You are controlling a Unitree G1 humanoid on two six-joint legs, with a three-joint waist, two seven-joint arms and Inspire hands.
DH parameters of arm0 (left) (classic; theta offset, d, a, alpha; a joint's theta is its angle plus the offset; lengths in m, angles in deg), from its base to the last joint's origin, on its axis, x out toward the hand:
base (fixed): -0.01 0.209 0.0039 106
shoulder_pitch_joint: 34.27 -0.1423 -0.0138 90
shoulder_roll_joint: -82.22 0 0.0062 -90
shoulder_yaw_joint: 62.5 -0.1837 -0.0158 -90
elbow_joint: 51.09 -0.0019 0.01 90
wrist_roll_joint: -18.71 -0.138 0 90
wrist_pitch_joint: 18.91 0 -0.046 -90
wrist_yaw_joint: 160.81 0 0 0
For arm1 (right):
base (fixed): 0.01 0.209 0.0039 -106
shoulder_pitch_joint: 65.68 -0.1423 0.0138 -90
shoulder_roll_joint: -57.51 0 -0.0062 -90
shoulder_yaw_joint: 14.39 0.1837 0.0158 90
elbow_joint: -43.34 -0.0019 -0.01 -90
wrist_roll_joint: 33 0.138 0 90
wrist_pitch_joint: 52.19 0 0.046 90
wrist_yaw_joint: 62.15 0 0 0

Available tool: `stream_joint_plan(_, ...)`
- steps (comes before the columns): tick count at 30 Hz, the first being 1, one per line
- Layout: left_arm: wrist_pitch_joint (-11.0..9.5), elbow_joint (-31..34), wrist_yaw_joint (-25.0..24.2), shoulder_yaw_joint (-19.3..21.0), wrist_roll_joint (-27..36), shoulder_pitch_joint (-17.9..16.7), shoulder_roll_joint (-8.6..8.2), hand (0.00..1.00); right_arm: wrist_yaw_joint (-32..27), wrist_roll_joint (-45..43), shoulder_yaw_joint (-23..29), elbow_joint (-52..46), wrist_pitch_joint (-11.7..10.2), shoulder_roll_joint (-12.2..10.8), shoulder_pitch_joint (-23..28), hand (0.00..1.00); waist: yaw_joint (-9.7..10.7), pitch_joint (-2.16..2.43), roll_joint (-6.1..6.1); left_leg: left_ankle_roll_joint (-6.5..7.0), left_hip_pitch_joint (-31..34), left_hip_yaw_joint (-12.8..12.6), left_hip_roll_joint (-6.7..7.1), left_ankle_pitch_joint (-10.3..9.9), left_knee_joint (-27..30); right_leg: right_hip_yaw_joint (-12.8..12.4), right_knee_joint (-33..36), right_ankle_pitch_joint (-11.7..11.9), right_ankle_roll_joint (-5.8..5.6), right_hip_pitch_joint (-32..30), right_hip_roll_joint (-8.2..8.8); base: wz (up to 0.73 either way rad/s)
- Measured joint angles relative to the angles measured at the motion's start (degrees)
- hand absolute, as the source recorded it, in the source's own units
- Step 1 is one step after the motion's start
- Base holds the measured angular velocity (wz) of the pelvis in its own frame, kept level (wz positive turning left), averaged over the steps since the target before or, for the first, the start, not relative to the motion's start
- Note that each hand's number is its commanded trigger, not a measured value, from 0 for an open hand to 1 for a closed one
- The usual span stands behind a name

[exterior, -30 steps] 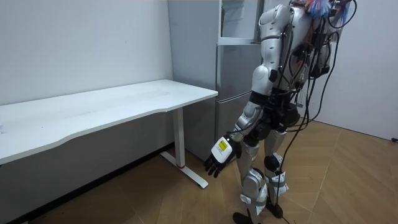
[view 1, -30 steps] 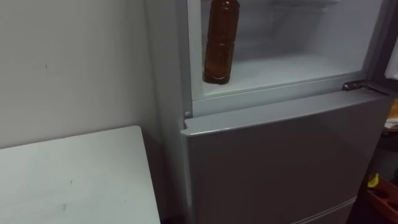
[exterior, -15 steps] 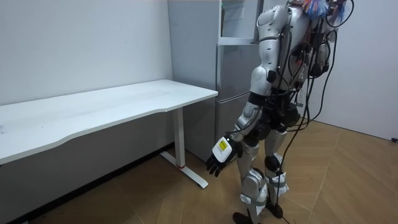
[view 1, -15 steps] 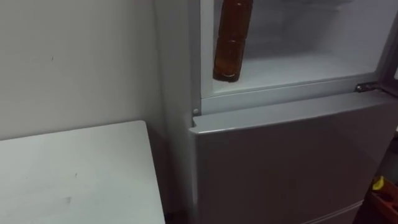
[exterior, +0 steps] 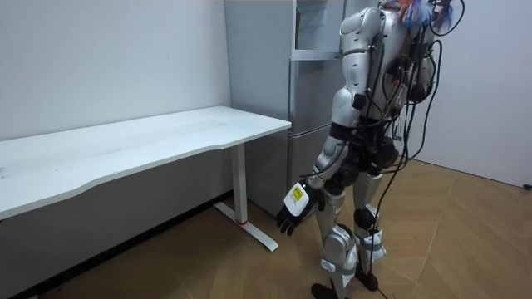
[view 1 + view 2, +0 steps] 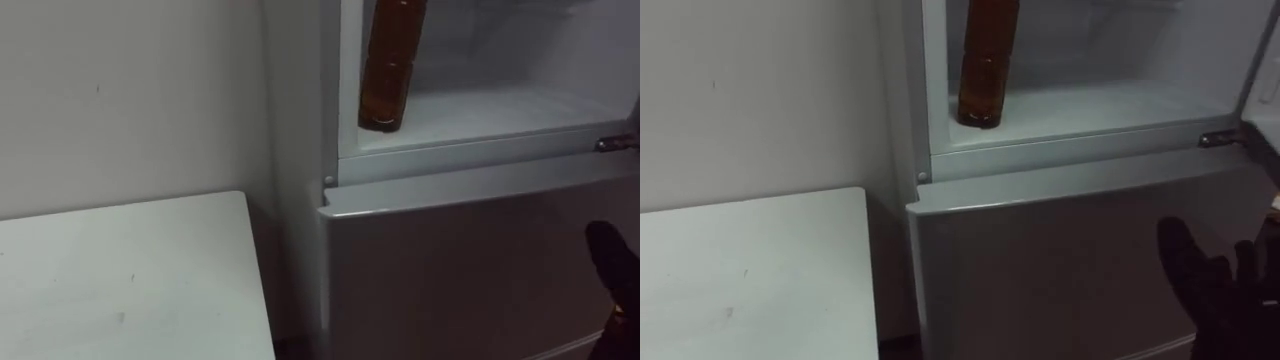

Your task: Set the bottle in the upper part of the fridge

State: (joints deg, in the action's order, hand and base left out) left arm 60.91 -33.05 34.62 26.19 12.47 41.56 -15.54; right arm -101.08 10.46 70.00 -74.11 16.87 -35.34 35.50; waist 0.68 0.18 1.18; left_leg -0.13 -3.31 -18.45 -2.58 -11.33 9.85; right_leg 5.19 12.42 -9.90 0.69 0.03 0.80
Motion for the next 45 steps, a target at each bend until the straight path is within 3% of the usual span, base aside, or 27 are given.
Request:
stream_joint_plan(12, 0.5, 0.02, 0.38, -2.28, 2.25, 0.99, 0.35, 0.0, 7.97, -5.33, -2.16, 0.02, 4.99, 0.27, -0.1, 0.0, -3.34, -0.2, -0.25, -0.01, 0.7, 1.29, 0.05, 0.01, 0.09, 1.19, -0.55, -0.09, 0.0, 0.17, 0.03, 0.07)
stream_joint_plan(22, 2.63, 0.59, 0.12, -2.26, 2.19, 1.63, 0.3, 0.0, 10.79, -7.8, -1.88, 0.41, 7.26, 0.1, -0.01, 0.0, -2.44, -0.44, -0.1, -0.03, 0.59, 1.29, 0.1, 0.01, -0.31, 1.3, -1.0, -0.09, 0.0, 0.32, 0.01, 0.0)
stream_joint_plan(30, 4.37, 1.7, -1.14, -2.08, 1.54, 1.11, 0.33, 0.0, 15.14, -8.99, -0.46, 2.72, 7.33, 0.06, 0.1, 0.0, -1.9, -0.41, -0.03, -0.05, 0.61, 1.27, 0.06, -0.01, -0.32, 1.47, -1.9, 0.14, -0.01, 0.97, -0.02, 0.0)
stream_joint_plan(39, 7.98, 3.46, -1.14, -2.18, 1.68, 0.81, 2.4, 0.0, 27.3, -10.21, 0.35, 14.14, 6.31, 0.23, -0.13, 0.0, -1.77, 0.35, 1.15, -0.2, -0.47, 1.26, -0.31, -0.04, -0.21, 1.54, -1.81, 0.38, 0.28, 2.08, -0.2, -0.01)
stream_joint_plan(41, 9.11, 4.66, -1.08, -2.45, 1.63, 0.57, 3.01, 0.0, 31.29, -10.12, 0.3, 19.59, 5.65, 0.27, -0.69, 0.0, -1.74, 0.17, 1.88, -0.22, -0.55, 1.37, -0.51, -0.07, 0.14, 1.44, -1.91, 0.53, 0.39, 1.95, -0.28, 0.0)
stream_joint_plan(43, 9.39, 6.37, -0.85, -2.79, 1.68, -0.16, 3.23, 0.0, 34.74, -10.09, -0.43, 24.48, 6.94, 0.31, -0.27, 0.0, -1.88, 0.13, 2.2, -0.25, -0.27, 1.47, -0.78, -0.38, 1.07, 1.41, -1.95, 0.57, 0.42, 2.03, -0.37, 0.0)
stream_joint_plan(45, 9.39, 6.85, -0.83, -2.86, 1.51, -0.31, 3.04, 0.0, 36.77, -10.36, -1.76, 28.46, 10.09, 0.28, 0.49, 0.0, -2.2, 0.17, 2.01, -0.18, 0.07, 1.62, -0.83, -0.43, 1.53, 1.43, -1.89, 0.6, 0.36, 1.92, -0.15, 0.03)
